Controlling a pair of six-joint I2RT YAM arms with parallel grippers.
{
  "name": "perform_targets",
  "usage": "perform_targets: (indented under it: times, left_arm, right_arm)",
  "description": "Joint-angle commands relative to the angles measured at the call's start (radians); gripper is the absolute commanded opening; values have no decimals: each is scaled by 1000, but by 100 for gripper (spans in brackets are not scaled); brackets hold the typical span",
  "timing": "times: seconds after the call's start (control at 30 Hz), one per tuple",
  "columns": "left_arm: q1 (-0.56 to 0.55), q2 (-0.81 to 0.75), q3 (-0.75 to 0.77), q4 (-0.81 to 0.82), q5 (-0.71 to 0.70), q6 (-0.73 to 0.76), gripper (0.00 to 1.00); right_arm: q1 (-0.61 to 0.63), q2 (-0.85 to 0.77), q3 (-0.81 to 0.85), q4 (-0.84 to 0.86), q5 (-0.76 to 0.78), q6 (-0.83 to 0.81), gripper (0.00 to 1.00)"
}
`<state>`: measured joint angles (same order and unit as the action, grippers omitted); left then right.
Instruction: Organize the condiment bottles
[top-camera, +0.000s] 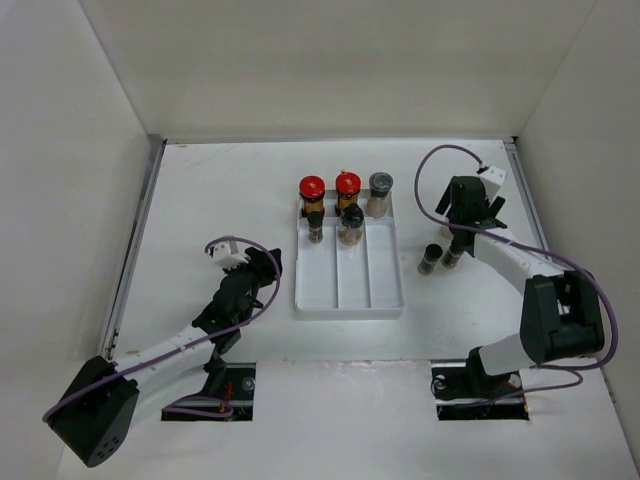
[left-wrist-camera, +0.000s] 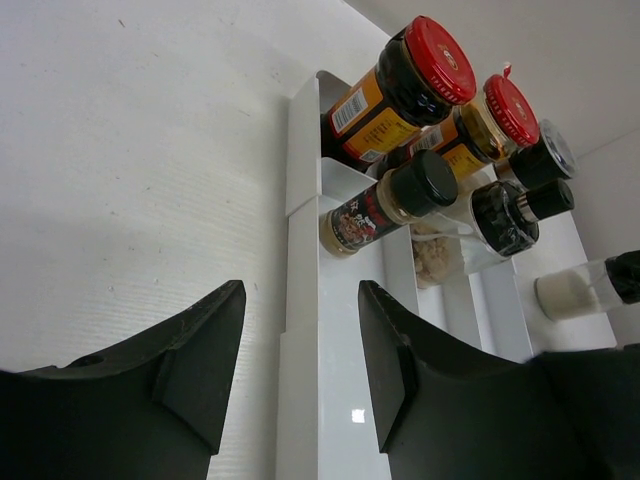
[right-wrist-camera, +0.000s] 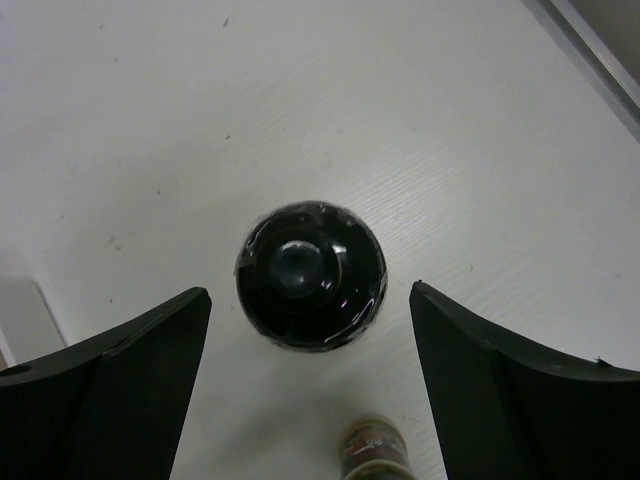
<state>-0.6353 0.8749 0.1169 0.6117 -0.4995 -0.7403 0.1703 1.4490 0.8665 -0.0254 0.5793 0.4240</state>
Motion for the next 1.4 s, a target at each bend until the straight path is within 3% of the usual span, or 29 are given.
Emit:
perform_targets:
  times: [0.0, 0.3, 0.5, 0.63, 0.83, 1.03, 1.2, 1.37]
  left_arm:
    - [-2, -11, -5, 53, 6, -4, 47]
    - [-7, -4, -3, 57, 3, -1, 47]
    - [-7, 9, -2, 62, 3, -1, 47]
    - [-8, 29, 4, 65, 7, -5, 47]
    - [-10, 24, 1, 68, -2, -1, 47]
    - [-10, 24, 0, 68, -2, -2, 47]
    - [-11, 27, 3, 68, 3, -4, 47]
    - [-11, 19, 0, 68, 6, -2, 47]
  right_arm:
    - [-36, 17, 65, 44, -36, -14, 86]
    - [-55, 99, 95, 56, -84, -30, 78]
    - [-55, 58, 85, 125, -72, -51, 57]
    - [-35, -30, 71, 205, -41, -102, 54]
    - [89, -185, 63, 211, -16, -140, 52]
    - [316, -262, 31, 160, -13, -126, 52]
    - [471, -231, 20, 154, 1, -96, 52]
    - [488, -122, 51, 182, -27, -116, 53]
